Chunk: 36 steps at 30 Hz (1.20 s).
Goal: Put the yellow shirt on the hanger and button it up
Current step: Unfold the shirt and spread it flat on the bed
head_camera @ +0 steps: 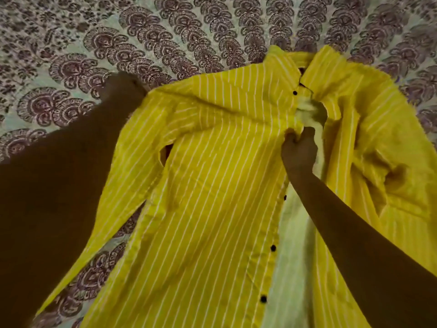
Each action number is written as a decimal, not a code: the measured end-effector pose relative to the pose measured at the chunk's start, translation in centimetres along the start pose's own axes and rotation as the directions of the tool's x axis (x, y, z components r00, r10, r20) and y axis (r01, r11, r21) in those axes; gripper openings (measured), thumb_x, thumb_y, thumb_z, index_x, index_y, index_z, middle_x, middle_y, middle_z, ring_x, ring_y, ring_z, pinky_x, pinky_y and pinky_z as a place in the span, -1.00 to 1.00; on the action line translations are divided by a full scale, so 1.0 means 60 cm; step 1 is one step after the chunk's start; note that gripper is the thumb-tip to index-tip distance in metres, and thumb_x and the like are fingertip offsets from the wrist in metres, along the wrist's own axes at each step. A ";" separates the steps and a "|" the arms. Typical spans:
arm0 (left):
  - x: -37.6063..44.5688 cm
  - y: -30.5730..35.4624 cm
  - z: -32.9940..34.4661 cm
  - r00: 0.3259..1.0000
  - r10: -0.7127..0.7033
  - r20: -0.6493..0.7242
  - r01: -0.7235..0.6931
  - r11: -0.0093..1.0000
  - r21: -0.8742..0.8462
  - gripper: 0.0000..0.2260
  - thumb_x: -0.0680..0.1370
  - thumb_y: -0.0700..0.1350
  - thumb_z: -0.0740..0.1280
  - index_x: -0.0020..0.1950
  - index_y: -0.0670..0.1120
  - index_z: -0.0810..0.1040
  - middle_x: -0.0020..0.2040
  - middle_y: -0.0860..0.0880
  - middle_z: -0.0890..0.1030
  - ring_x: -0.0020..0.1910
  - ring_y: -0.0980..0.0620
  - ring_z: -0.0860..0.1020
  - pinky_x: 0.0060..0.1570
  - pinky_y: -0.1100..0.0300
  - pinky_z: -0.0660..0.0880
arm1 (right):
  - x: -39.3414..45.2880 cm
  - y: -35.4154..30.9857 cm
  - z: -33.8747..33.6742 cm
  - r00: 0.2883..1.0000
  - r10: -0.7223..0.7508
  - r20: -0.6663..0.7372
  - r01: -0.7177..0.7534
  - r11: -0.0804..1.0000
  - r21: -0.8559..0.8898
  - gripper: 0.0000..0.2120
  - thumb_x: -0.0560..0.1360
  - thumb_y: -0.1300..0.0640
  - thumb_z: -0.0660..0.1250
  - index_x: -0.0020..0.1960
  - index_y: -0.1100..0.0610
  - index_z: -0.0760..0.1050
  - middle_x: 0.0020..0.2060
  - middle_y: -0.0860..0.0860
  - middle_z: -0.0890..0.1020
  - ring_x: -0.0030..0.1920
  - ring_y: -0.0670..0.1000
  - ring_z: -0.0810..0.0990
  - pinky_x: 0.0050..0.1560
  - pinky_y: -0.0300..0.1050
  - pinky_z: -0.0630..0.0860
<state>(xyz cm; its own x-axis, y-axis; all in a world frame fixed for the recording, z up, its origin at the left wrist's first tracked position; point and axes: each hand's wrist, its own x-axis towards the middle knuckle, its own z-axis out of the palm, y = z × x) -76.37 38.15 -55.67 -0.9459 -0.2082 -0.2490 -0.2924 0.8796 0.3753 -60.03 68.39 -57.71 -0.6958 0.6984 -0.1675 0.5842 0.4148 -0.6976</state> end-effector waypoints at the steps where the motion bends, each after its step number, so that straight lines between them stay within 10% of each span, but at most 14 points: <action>1: -0.002 0.005 0.000 1.000 -0.005 -0.025 0.006 1.000 0.016 -0.64 0.35 0.05 0.21 -0.04 -0.17 0.60 0.00 -0.31 0.61 0.03 -0.29 0.57 0.13 -0.20 0.48 | 0.007 -0.002 0.001 0.998 0.054 0.030 -0.056 0.994 0.089 -0.61 0.58 0.00 0.18 0.26 0.27 0.33 0.10 0.24 0.58 0.12 0.22 0.53 0.00 -0.02 0.41; 4: -0.036 0.047 0.018 0.990 0.013 -0.138 -0.018 0.999 -0.033 -0.76 0.50 -0.03 0.24 0.06 -0.09 0.59 0.09 -0.25 0.60 0.11 -0.24 0.55 0.10 -0.04 0.49 | 0.037 -0.010 -0.005 0.942 0.253 0.219 -0.329 0.822 0.464 -0.58 0.53 -0.15 0.21 0.19 0.15 0.43 0.04 0.10 0.60 0.04 0.09 0.58 0.10 0.00 0.50; 8: -0.058 0.059 0.062 0.971 0.158 -0.180 -0.165 0.986 -0.027 -0.72 0.50 0.02 0.18 0.13 -0.06 0.51 0.15 -0.21 0.54 0.16 -0.23 0.49 0.14 -0.06 0.44 | 0.060 -0.034 -0.020 0.903 0.165 0.397 -0.415 0.574 0.706 -0.89 0.56 0.04 0.22 -0.01 0.04 0.49 -0.12 0.02 0.61 -0.11 0.00 0.61 -0.05 -0.04 0.55; 15: -0.032 0.072 0.075 0.938 0.197 -0.287 -0.279 0.918 -0.283 -0.79 0.47 -0.15 0.17 0.08 -0.09 0.44 0.00 -0.11 0.63 0.05 -0.15 0.56 0.15 0.00 0.39 | 0.123 -0.076 0.001 0.874 0.004 0.486 -0.367 0.662 0.654 -0.81 0.54 0.24 0.20 0.09 0.08 0.50 -0.10 -0.05 0.58 -0.09 -0.08 0.55 -0.06 -0.18 0.52; 19: -0.012 0.128 0.077 0.922 0.377 -0.092 -0.383 0.846 -0.371 -0.67 0.41 0.08 0.20 0.03 -0.09 0.54 -0.04 -0.06 0.63 0.05 -0.09 0.57 0.11 0.09 0.42 | 0.157 -0.083 0.002 0.920 -0.015 0.392 -0.237 0.774 0.587 -0.71 0.51 0.31 0.20 0.21 0.18 0.48 -0.13 -0.09 0.54 -0.20 -0.24 0.49 -0.33 -0.37 0.43; 25: 0.039 0.184 0.097 0.875 0.462 0.142 -0.455 0.887 -0.083 -0.73 0.48 -0.02 0.37 0.03 -0.20 0.60 0.03 -0.25 0.60 0.08 -0.18 0.53 -0.07 0.18 0.34 | 0.206 -0.097 0.011 0.947 -0.130 0.292 -0.058 0.829 0.557 -0.60 0.42 0.47 0.22 0.24 0.26 0.46 -0.06 0.03 0.56 -0.29 -0.19 0.50 -0.37 -0.42 0.41; 28: 0.052 0.200 0.082 0.912 0.404 -0.066 -0.408 0.910 -0.066 -0.74 0.45 0.02 0.40 0.02 -0.12 0.59 0.05 -0.18 0.61 0.10 -0.17 0.53 0.03 0.11 0.40 | 0.226 -0.097 0.023 0.941 -0.255 0.223 0.138 0.890 0.435 -0.52 0.34 0.37 0.19 0.25 0.18 0.47 0.15 0.06 0.52 -0.04 -0.03 0.53 -0.12 -0.25 0.48; 32: 0.021 0.212 0.104 0.868 0.486 -0.103 -0.425 0.833 0.354 -0.68 0.45 -0.05 0.37 0.17 -0.06 0.45 0.18 -0.18 0.51 0.21 -0.20 0.43 0.21 -0.09 0.28 | 0.203 -0.083 0.055 0.900 -0.340 0.271 0.427 0.812 -0.399 -0.44 0.41 0.23 0.23 0.39 0.04 0.26 0.36 0.16 0.29 0.33 0.22 0.28 0.28 0.17 0.24; 36: -0.055 0.164 0.111 0.809 0.556 -0.191 -0.516 0.828 0.220 -0.65 0.42 -0.15 0.30 0.20 -0.02 0.45 0.23 -0.12 0.45 0.25 -0.15 0.39 0.22 -0.05 0.21 | 0.126 -0.062 0.064 0.946 -0.283 0.160 0.322 0.876 -0.358 -0.43 0.47 0.01 0.23 0.45 0.08 0.20 0.47 0.23 0.11 0.46 0.23 0.09 0.40 0.14 0.06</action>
<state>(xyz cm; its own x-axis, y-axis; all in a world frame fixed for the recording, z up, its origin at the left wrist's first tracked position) -75.16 50.33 -57.12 -0.9548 0.2386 0.1774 0.2773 0.9297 0.2423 -69.05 69.88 -59.04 -0.8900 0.4501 -0.0728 0.4373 0.7974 -0.4158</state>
